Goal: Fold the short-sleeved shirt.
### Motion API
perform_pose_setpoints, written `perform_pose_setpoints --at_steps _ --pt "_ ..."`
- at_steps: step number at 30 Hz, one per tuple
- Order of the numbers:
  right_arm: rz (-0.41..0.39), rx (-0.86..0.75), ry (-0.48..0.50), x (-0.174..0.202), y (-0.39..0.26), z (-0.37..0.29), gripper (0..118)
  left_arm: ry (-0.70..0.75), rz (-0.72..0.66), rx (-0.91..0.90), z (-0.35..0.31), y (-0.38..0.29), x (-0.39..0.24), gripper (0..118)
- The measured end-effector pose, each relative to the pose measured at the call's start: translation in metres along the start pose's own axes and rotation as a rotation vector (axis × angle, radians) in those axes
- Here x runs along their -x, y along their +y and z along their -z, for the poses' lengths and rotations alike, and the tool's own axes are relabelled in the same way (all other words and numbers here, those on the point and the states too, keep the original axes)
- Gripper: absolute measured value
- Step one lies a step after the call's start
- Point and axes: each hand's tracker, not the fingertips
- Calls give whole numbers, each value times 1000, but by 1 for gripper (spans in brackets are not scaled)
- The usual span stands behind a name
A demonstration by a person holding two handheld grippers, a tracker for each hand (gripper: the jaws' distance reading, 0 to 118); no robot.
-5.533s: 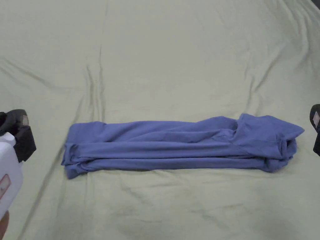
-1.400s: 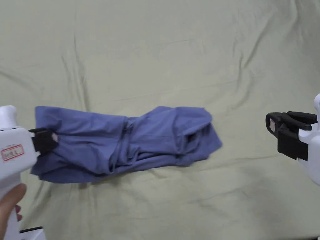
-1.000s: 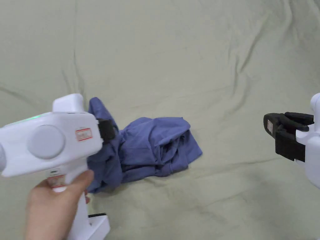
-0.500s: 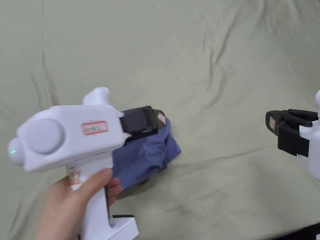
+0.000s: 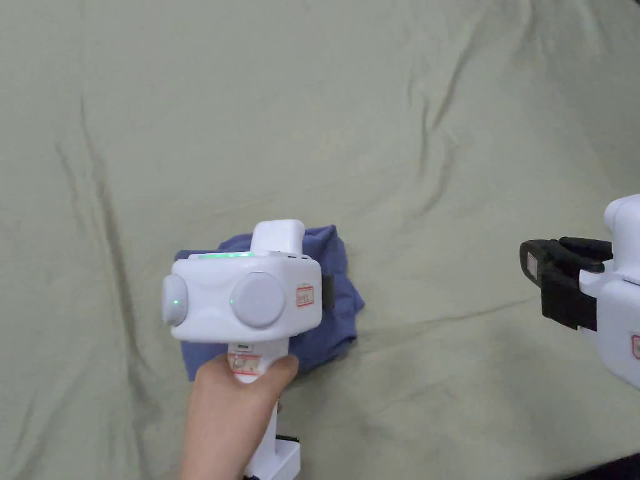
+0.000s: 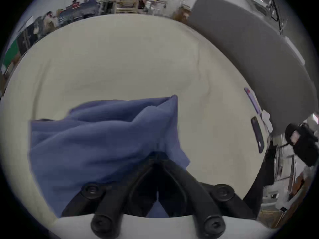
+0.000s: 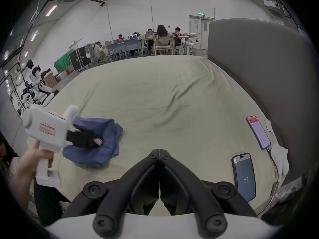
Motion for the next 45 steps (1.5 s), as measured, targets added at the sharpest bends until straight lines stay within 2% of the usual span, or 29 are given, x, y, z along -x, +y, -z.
perform_pose_setpoints --at_steps 4,7,10,12,16,21,24,27,28,29,30,31,32,33,34,38,41,43,44,45 --pt "26 3 9 -1 1 4 2 -68 10 1 11 21 -14 1" --pt "32 1 28 3 3 8 2 -68 58 10 10 34 -28 1" --pt "15 -7 46 13 10 6 2 -234 43 -76 -36 38 -31 1" --pt "0 -19 65 22 16 5 2 -287 21 -156 -79 37 -21 1" --pt "-53 -50 112 50 31 2 2 -140 46 -288 -154 23 17 1" --pt "-114 -59 236 98 49 18 2 30 -78 -330 -200 -6 86 1" --pt "-126 -1 296 126 49 56 2 60 -186 -280 -194 -19 118 1" --pt "-141 149 303 144 32 121 2 -3 -284 -240 -179 -30 138 1" --pt "-152 194 307 146 24 143 2 -54 -320 -232 -172 -31 145 13" --pt "-153 246 294 146 15 169 2 -119 -374 -223 -165 -32 154 57" --pt "-157 305 261 145 8 191 2 -184 -430 -216 -155 -31 164 82" --pt "-139 329 289 141 3 205 2 -245 -465 -194 -145 -31 171 91" --pt "-86 292 324 132 5 207 2 -286 -471 -144 -135 -32 177 91" --pt "-19 265 375 121 12 208 2 -335 -475 -147 -127 -33 183 96" --pt "0 298 392 116 18 209 2 -346 -478 -134 -118 -35 185 96" --pt "-53 323 427 110 25 205 2 -349 -544 -112 -76 -31 196 96" --pt "-31 328 453 103 26 206 2 -342 -489 -89 -49 -24 189 96" --pt "-16 328 468 100 25 207 2 -428 -440 -74 -33 -23 182 96" --pt "-8 325 470 100 23 206 2 -500 -455 -47 -28 -25 183 87" --pt "-10 323 469 100 23 203 2 -485 -453 -83 -32 -30 183 64"
